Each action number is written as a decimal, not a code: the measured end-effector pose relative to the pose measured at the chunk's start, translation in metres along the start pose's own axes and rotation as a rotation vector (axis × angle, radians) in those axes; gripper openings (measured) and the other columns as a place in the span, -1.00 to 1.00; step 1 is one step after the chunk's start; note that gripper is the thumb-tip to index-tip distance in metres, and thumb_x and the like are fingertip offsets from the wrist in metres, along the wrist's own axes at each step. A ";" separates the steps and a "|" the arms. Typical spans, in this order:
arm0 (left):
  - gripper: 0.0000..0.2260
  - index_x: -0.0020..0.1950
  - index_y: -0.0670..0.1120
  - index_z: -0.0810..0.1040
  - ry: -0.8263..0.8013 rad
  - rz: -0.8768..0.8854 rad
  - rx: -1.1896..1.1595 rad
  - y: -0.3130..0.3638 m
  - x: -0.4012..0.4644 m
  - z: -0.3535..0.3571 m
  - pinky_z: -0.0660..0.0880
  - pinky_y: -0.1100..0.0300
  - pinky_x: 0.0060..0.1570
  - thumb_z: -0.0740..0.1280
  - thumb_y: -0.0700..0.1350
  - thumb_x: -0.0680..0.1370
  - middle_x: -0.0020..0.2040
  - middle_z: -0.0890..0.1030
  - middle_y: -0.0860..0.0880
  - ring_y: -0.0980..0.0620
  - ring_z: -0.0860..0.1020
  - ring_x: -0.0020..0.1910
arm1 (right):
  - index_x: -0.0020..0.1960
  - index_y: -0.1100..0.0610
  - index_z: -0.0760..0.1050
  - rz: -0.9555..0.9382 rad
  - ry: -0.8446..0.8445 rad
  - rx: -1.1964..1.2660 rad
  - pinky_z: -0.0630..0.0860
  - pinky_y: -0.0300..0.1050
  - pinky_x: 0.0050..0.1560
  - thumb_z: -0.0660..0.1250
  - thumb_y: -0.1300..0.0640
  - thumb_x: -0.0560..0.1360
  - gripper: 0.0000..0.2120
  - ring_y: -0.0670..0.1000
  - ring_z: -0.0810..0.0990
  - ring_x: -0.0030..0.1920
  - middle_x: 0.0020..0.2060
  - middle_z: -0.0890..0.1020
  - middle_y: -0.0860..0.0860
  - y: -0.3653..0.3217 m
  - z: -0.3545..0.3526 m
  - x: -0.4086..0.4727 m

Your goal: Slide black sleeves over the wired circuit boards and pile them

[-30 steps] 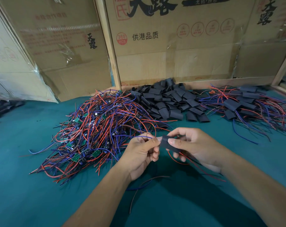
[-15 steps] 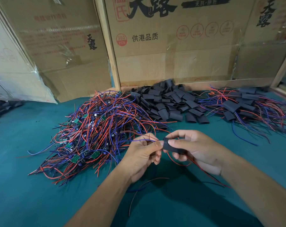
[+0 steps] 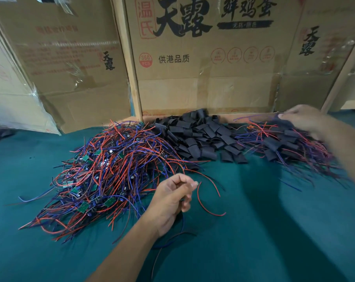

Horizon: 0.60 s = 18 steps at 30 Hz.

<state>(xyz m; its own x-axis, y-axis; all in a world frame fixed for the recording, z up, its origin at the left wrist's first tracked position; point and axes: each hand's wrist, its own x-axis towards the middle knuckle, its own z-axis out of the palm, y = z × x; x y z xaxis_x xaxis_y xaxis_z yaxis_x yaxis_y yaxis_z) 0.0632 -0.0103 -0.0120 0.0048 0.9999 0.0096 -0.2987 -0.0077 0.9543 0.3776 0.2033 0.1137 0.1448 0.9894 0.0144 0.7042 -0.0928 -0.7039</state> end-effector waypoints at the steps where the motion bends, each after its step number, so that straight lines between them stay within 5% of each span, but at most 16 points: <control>1: -0.86 -0.24 -0.02 0.52 -0.014 0.006 -0.014 0.001 0.000 0.000 0.16 0.25 -0.49 0.46 -0.13 0.45 -0.41 0.30 -0.02 0.06 0.20 -0.48 | 0.29 0.37 0.44 0.023 0.085 -0.253 0.45 0.02 0.09 0.32 -0.05 0.59 -0.50 0.31 0.52 0.21 0.24 0.53 0.31 -0.002 -0.009 0.004; 2: -0.86 -0.23 -0.03 0.51 -0.033 0.017 -0.036 0.002 -0.001 -0.001 0.11 0.25 -0.49 0.47 -0.11 0.44 -0.42 0.25 -0.01 0.06 0.15 -0.48 | 0.34 0.34 0.38 0.004 0.183 -0.399 0.44 0.10 0.19 0.31 -0.10 0.58 -0.43 0.34 0.47 0.27 0.29 0.48 0.33 -0.006 -0.012 0.002; 4: -0.85 -0.20 -0.06 0.51 -0.074 0.038 -0.087 0.004 -0.002 -0.002 0.03 0.26 -0.49 0.46 -0.07 0.43 -0.45 0.17 0.03 0.07 0.07 -0.48 | 0.35 0.17 0.39 -0.145 0.289 -0.317 0.42 0.12 0.21 0.31 -0.12 0.56 -0.51 0.27 0.49 0.24 0.26 0.52 0.22 -0.020 -0.003 -0.015; 8: -0.85 -0.25 -0.09 0.53 -0.128 0.055 -0.051 0.004 -0.007 0.000 0.00 0.24 -0.47 0.42 -0.05 0.43 -0.47 0.14 -0.06 0.04 0.05 -0.47 | 0.01 -0.15 0.56 -0.526 -0.056 -0.035 0.48 -0.12 -0.01 0.32 -0.11 0.54 -0.90 -0.15 0.61 -0.01 -0.03 0.66 -0.22 -0.050 0.051 -0.065; 11: -0.82 -0.33 -0.09 0.49 -0.123 0.050 -0.026 0.006 -0.010 0.001 -0.04 0.19 -0.45 0.41 -0.06 0.41 -0.45 0.09 -0.11 0.03 0.03 -0.46 | -0.02 -0.09 0.58 -0.608 -0.177 0.096 0.53 -0.05 0.09 0.33 0.01 0.57 -0.94 -0.11 0.63 0.02 -0.05 0.68 -0.17 -0.070 0.099 -0.080; 15: -0.77 -0.38 -0.09 0.46 -0.117 0.036 -0.071 0.006 -0.009 -0.001 -0.05 0.22 -0.46 0.34 -0.12 0.48 -0.50 0.10 -0.02 0.07 0.01 -0.49 | -0.09 -0.04 0.58 -0.632 -0.379 -0.135 0.55 -0.08 0.02 0.34 0.12 0.54 -0.91 -0.03 0.65 -0.09 -0.20 0.67 -0.12 -0.088 0.164 -0.091; 18: -0.75 -0.38 -0.08 0.48 -0.121 0.048 -0.053 0.004 -0.008 0.001 -0.04 0.23 -0.47 0.30 -0.14 0.51 -0.52 0.15 0.00 0.05 0.02 -0.50 | -0.11 -0.01 0.59 -0.650 -0.271 -0.158 0.53 -0.08 -0.11 0.34 0.03 0.54 -0.91 -0.02 0.61 -0.15 -0.24 0.65 -0.10 -0.098 0.205 -0.104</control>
<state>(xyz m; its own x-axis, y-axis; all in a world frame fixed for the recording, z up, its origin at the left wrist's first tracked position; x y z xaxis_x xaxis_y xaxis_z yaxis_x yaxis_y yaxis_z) 0.0625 -0.0180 -0.0077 0.1034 0.9903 0.0933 -0.3513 -0.0515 0.9349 0.1513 0.1328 0.0351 -0.5007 0.8413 0.2039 0.6846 0.5290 -0.5014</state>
